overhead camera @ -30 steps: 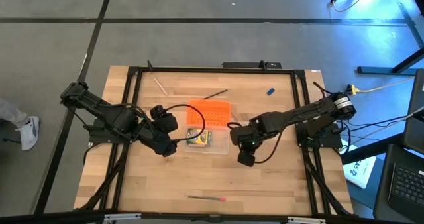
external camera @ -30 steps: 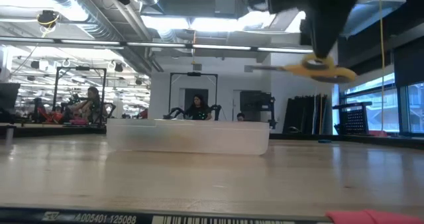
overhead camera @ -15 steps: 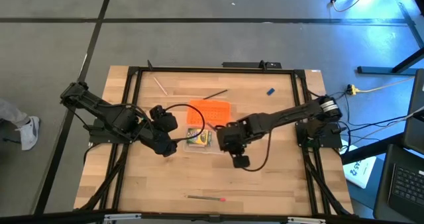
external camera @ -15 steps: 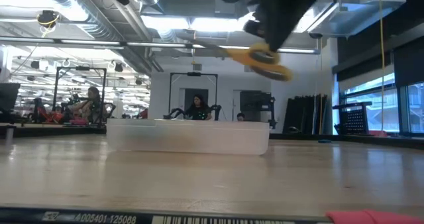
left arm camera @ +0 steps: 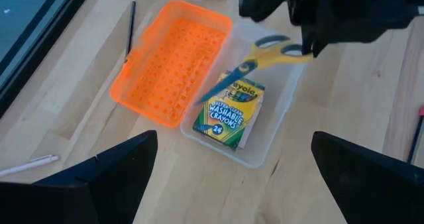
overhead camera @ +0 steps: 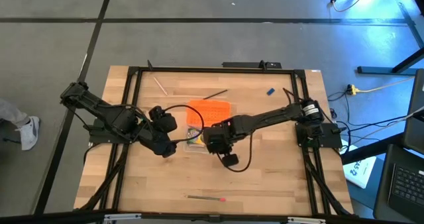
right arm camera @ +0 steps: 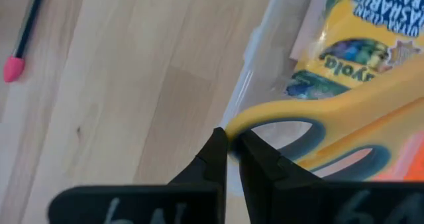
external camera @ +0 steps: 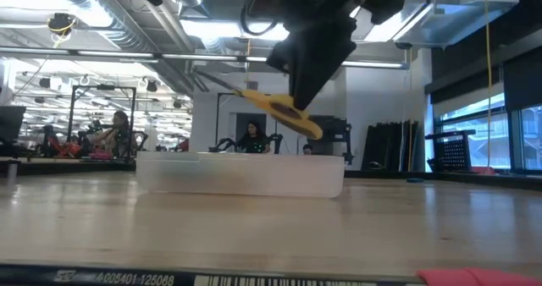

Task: Pack school essentials
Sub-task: Put the yellow scissors into the supply box

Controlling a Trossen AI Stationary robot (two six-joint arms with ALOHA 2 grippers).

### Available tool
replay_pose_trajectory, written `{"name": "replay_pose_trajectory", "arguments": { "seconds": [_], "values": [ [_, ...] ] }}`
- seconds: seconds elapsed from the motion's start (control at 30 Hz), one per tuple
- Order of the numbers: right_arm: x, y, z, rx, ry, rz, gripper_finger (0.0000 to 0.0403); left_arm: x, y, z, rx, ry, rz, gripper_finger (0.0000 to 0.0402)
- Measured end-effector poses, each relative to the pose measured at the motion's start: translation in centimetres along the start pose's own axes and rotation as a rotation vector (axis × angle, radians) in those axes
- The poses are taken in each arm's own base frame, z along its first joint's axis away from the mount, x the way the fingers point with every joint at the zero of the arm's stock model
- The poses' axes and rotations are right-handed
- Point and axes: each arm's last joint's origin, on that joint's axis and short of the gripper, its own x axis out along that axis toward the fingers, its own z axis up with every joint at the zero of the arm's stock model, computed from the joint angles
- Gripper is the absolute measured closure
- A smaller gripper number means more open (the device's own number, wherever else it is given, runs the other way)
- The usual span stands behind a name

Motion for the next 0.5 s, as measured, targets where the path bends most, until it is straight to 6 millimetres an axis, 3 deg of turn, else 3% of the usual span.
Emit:
{"name": "replay_pose_trajectory", "arguments": {
  "seconds": [0.5],
  "values": [
    [1.8,-0.1,-0.9,-0.055,0.035,0.008,0.0377,0.0,0.2,-0.1,0.016,0.008,0.023,0.0008]
  ]
}}
